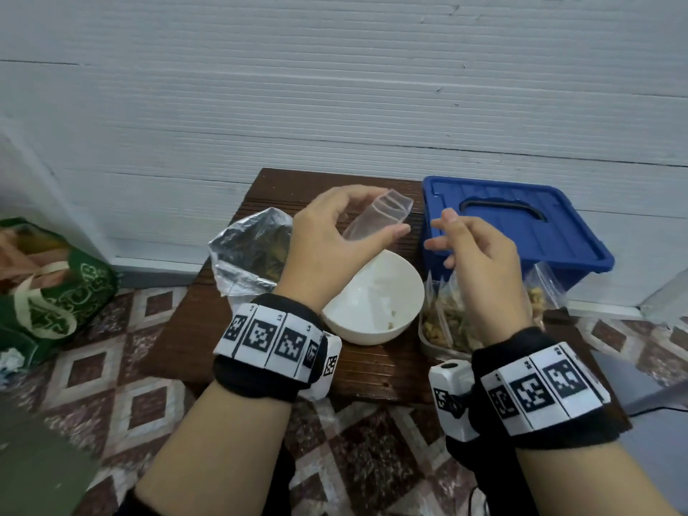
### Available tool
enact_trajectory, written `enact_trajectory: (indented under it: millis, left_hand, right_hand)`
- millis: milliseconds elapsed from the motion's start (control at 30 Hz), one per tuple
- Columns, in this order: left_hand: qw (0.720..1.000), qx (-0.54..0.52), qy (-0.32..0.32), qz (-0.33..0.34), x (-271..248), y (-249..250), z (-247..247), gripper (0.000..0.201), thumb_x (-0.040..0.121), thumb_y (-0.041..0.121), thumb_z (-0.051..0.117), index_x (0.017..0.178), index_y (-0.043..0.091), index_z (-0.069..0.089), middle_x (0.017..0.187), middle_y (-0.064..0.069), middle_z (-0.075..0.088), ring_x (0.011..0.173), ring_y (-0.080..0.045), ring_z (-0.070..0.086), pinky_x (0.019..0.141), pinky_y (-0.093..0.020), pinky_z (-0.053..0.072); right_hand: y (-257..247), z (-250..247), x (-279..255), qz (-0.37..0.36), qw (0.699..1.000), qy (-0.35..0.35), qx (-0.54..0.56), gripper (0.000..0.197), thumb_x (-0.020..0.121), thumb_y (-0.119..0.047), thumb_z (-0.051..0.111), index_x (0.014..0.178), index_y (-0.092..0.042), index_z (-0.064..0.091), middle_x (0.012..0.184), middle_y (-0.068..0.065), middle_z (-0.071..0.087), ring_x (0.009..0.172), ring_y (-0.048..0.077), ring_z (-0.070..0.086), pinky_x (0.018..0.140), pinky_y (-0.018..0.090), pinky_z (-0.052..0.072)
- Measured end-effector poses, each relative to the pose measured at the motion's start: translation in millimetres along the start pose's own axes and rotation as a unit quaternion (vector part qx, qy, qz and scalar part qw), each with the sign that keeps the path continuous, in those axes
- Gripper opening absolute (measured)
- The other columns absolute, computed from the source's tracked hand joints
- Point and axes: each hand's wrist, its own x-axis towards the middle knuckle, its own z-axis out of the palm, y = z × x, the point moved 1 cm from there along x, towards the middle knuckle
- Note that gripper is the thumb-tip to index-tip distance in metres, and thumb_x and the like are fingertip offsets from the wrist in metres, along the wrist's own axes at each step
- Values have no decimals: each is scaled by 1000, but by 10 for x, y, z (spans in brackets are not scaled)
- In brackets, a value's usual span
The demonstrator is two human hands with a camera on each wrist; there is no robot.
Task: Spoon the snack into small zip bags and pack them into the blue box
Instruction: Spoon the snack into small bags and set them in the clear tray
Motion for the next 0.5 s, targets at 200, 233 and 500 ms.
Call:
enact_trajectory:
  millis: [200,233,500]
  left_hand:
    - [998,12,44,-53,15,84,-564,40,69,40,83,105,30,68,98,15,69,91,7,62,76,-7,46]
    - [997,30,43,-61,13,54,-660,39,70,39,83,105,29,68,96,17,67,88,13,59,74,-2,42]
    - [987,92,-12,-134,-72,-286,-1167,31,67,38,84,91,33,66,90,17,68,83,17,58,74,-1,41]
  right_hand:
    - [-178,508,-31,-32,991,-116,-52,26,89,-45,59,98,-23,70,82,-9,67,81,2,60,65,13,40]
    - [-204,610,-28,-42,987,-134,-73,28,88,-44,60,104,-22,69,81,-12,64,79,-2,57,63,9,38]
    - [-307,1208,58,-88,974,-161,-131,21,80,-36,74,91,-19,71,73,-8,59,67,4,54,65,19,47]
